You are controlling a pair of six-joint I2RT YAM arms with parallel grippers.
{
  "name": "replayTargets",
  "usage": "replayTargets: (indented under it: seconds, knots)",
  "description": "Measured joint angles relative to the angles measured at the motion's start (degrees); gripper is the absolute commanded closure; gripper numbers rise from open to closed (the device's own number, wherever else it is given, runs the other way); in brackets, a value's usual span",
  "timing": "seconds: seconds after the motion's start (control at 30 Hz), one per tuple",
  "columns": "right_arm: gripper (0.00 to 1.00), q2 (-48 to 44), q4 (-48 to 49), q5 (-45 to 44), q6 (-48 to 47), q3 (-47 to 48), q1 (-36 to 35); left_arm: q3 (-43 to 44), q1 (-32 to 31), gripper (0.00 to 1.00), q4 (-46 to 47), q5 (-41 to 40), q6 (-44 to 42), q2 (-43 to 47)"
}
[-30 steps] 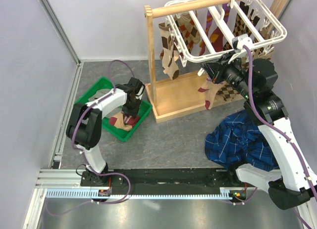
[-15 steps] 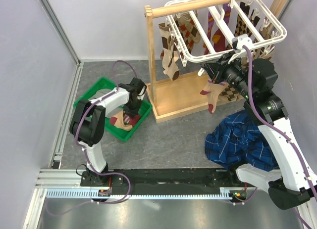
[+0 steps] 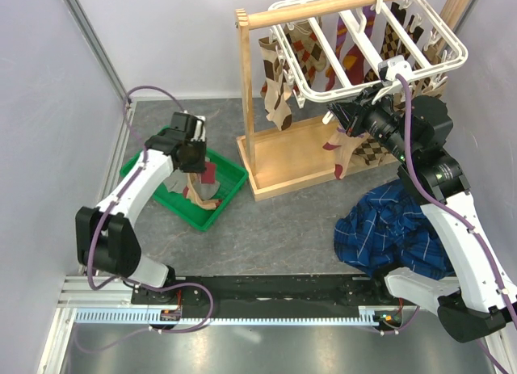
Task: Clip the socks to the hanger
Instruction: Pick up the sock from the bin, then clamp the sock onto the hanger.
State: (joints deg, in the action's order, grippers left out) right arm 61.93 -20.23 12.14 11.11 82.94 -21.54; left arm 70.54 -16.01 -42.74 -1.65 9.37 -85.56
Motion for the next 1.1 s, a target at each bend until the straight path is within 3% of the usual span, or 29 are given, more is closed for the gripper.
replayTargets:
  seconds: [0.27,0.43,0.63,0.9,1.1]
  knots:
    - [0.90,0.0,0.0,0.2,0.3,0.0,0.0,-3.1,2.7,0.98,5.7,11.6,11.2,10.8]
    - [0.90,0.0,0.3,0.6,1.3,0.0,0.0,-9.2,2.6,0.98,16.0,19.4,21.4,21.2]
    - [0.90,0.0,1.0,1.3,2.5,0.0,0.0,-14.4,1.9,0.98,27.5,24.6,31.5,27.2]
    - [0.91,0.0,1.3,1.5,3.8,0.0,0.0,-18.1,-7.1,0.98,44.3,24.2,40.2,30.9]
    - [0.90,0.0,1.4,1.5,4.6,0.0,0.0,-18.4,-14.6,0.98,56.7,22.8,43.1,27.6]
